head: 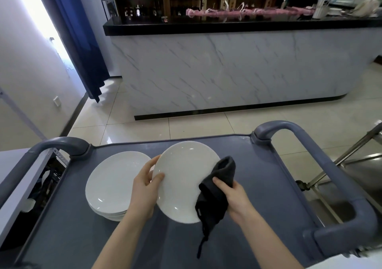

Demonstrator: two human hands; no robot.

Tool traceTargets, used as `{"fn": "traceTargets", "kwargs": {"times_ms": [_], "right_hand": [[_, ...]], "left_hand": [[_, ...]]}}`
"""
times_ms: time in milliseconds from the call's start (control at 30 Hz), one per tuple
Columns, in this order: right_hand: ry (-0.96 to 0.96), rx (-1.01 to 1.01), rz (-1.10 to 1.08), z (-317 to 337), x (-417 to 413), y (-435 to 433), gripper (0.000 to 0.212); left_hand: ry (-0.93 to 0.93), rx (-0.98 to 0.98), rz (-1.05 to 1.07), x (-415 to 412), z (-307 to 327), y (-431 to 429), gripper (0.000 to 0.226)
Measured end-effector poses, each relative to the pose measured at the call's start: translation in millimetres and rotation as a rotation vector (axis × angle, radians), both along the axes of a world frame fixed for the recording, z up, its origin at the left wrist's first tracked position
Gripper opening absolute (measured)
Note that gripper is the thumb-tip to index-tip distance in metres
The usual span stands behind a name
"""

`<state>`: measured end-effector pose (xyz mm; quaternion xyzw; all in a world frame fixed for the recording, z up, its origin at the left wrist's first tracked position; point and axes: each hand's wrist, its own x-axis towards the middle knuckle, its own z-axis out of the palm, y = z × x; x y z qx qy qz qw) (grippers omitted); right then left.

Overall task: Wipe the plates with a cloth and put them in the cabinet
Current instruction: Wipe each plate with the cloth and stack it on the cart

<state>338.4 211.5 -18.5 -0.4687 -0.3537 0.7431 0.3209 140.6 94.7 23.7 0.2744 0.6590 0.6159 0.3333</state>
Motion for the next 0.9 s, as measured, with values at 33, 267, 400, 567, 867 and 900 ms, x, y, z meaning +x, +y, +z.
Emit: {"fn": "traceTargets", "kwargs": {"times_ms": [33,267,400,567,867,900], "right_hand": [[0.013,-0.042,0.013,-3,-1,-4,0.027],[-0.245,0.339,0.26,32,4,27,0.032],[-0.527,0.747,0.602,66,-11,45,0.029],[-0.491,0.814,0.554,73,-22,46,0.019],[0.052,0.043,-0.076,20,-7,26,0.022],[0.039,0.022,-0.057,18,-5,26,0.023]], "left_hand": [[-0.031,0.001,0.009,0,0,1,0.056],[0.232,-0.045,-0.207,-19,14,6,0.061],[0.391,-0.158,-0.437,-19,27,18,0.054],[0.338,-0.125,-0.335,-17,24,21,0.039],[0.137,-0.045,-0.094,-4,-8,3,0.051],[0.154,-0.06,-0.097,-3,-9,4,0.054]]}}
